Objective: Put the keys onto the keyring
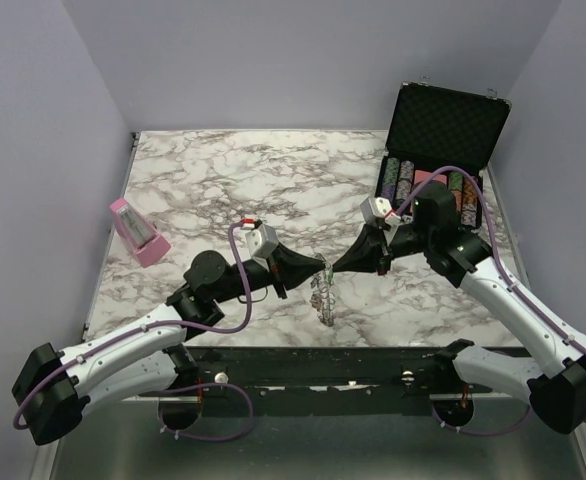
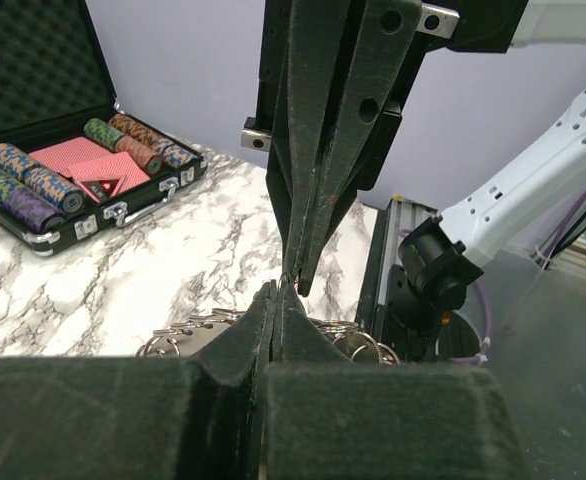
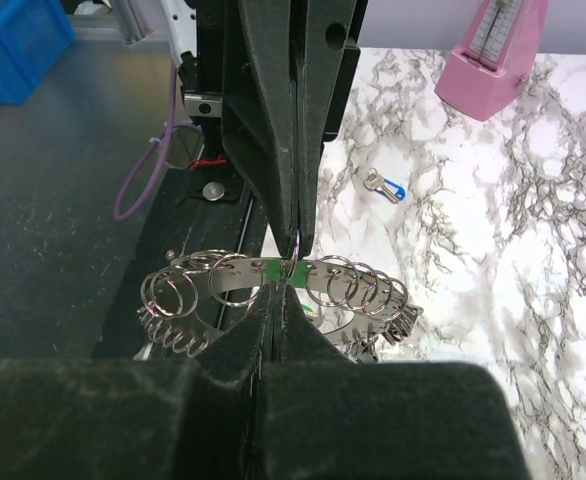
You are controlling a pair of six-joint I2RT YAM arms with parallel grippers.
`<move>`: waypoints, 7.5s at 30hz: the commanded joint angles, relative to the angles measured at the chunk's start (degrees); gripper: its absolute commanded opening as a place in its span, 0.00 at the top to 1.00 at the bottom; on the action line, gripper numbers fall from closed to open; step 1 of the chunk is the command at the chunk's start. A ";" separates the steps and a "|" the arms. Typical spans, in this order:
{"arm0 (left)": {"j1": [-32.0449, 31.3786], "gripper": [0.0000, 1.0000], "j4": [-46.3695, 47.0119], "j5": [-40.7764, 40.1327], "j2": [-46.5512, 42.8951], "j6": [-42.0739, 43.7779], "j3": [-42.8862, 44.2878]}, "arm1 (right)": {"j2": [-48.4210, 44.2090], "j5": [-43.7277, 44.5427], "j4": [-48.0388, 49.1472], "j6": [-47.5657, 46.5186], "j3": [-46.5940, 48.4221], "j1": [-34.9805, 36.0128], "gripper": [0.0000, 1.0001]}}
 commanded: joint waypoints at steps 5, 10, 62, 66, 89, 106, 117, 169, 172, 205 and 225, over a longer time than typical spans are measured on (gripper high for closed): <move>0.91 1.00 12.77 -3.85 -0.89 -4.07 -2.16 | -0.83 -2.37 0.94 3.13 -0.58 0.45 0.89; 1.17 1.00 13.73 -3.32 -1.15 -3.54 -3.39 | -0.83 -3.42 0.41 4.09 0.30 0.37 0.77; 2.84 1.00 25.25 9.69 5.18 -6.44 -3.39 | 1.11 0.53 8.32 22.03 -2.60 -0.34 0.88; 2.84 1.00 24.98 9.60 5.36 -6.53 -3.48 | 1.19 -0.70 8.32 21.15 -2.08 -0.25 0.99; 2.76 0.45 -11.09 8.54 -2.47 7.42 2.84 | 4.53 7.46 -18.99 -8.26 6.79 -0.25 1.00; 2.40 0.35 -21.17 8.90 11.06 16.68 16.12 | 13.41 19.33 -47.40 -36.51 23.59 -0.34 1.00; 1.96 0.51 -12.29 13.46 18.80 10.61 16.13 | 13.33 17.76 -45.21 -33.96 22.98 -0.25 1.00; -1.46 1.00 34.11 -6.93 13.70 -12.33 -1.01 | 10.07 1.49 -21.48 6.64 22.45 -8.07 0.36; -1.38 1.00 35.97 -4.91 14.76 -11.72 -1.28 | 10.07 2.46 -22.09 7.35 24.11 -7.98 0.36; -0.59 1.00 40.45 3.97 11.86 -8.47 -4.62 | 9.90 -13.62 -23.94 6.90 16.82 -5.70 0.52; -0.58 1.00 45.81 4.06 13.27 -10.22 -4.79 | 10.34 -16.43 -16.73 14.73 14.71 -5.61 0.97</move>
